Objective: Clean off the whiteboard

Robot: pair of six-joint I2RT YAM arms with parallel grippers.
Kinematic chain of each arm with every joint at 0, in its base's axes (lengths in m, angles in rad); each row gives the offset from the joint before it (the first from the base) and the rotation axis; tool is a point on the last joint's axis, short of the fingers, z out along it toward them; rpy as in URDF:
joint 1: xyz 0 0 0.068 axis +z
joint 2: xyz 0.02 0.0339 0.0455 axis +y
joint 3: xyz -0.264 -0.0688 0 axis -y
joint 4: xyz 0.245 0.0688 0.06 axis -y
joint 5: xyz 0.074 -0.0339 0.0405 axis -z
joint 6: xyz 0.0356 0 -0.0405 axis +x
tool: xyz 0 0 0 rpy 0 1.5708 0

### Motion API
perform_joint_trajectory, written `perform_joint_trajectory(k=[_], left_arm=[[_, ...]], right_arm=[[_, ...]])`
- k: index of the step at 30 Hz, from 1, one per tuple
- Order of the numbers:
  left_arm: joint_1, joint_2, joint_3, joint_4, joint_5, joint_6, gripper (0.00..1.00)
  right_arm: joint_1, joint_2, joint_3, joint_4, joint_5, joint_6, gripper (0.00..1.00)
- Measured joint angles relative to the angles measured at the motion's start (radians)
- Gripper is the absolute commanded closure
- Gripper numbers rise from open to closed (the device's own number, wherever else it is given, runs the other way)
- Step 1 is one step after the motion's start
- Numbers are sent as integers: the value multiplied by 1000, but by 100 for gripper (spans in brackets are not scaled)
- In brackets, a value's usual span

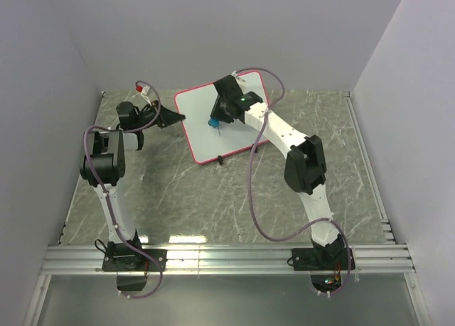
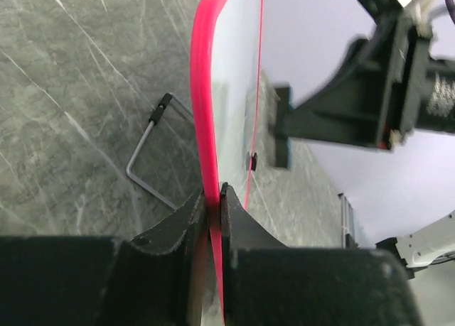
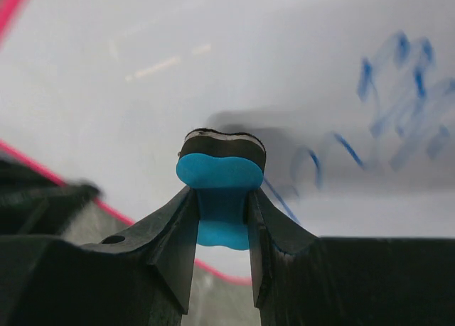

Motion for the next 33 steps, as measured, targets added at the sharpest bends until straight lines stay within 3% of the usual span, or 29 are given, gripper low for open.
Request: perform_joint_trajectory(k=[4, 10, 13, 20, 23, 28, 33], left_arm=[[-5, -37, -3, -107, -20, 92, 100], [-6, -59, -13, -190, -31, 157, 100], [-8, -69, -21, -213, -48, 177, 100], [-12, -85, -21, -231, -42, 194, 100], [-12, -87, -21, -233, -41, 209, 100], [-14, -101, -22, -252, -42, 232, 100], [-17, -123, -23, -304, -58, 279, 100]], right_arm=[[0, 142, 163, 53, 24, 40, 100], [3, 151, 160, 97, 69, 98, 100], [11, 121, 76, 163, 101, 129, 100], [51, -101, -419, 326, 183, 207, 100], [71, -145, -542, 353, 190, 246, 100], [82, -157, -584, 364, 198, 272, 100], [74, -119, -488, 273, 188, 250, 100]])
